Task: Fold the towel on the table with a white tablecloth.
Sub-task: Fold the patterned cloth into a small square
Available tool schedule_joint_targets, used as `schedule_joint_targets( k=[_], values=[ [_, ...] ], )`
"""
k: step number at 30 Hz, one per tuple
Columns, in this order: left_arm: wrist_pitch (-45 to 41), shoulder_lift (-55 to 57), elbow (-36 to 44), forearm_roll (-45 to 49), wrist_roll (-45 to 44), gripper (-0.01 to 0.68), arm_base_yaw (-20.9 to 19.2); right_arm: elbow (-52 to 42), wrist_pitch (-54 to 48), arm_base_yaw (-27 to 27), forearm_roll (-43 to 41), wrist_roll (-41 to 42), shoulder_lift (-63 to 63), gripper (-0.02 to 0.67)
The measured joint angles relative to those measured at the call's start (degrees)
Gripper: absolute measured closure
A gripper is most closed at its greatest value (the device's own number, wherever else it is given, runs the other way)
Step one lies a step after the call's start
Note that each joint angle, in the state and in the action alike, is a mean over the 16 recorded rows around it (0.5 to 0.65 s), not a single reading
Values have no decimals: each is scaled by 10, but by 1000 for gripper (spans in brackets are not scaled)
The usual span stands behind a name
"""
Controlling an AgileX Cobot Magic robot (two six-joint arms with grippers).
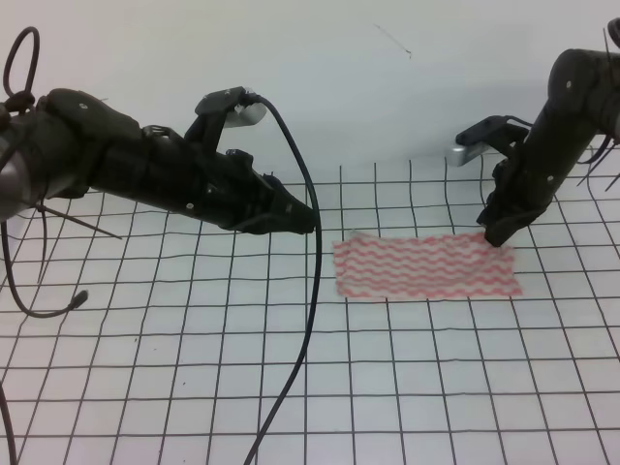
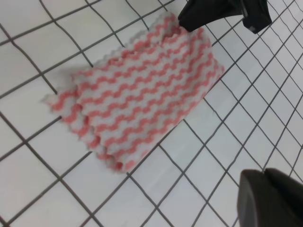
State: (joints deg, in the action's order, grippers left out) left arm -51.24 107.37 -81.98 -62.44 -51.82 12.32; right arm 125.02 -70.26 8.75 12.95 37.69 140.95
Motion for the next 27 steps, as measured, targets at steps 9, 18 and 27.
schedule_joint_targets(
  k=[9,18,27],
  values=[
    [0,0,0,0,0,673,0,0,0,0,-8,-10,0,648],
    [0,0,0,0,0,673,0,4,3,0,-7,-12,0,649],
    [-1,1,0,0,0,673,0,18,3,0,-6,-14,-2,649]
  ],
)
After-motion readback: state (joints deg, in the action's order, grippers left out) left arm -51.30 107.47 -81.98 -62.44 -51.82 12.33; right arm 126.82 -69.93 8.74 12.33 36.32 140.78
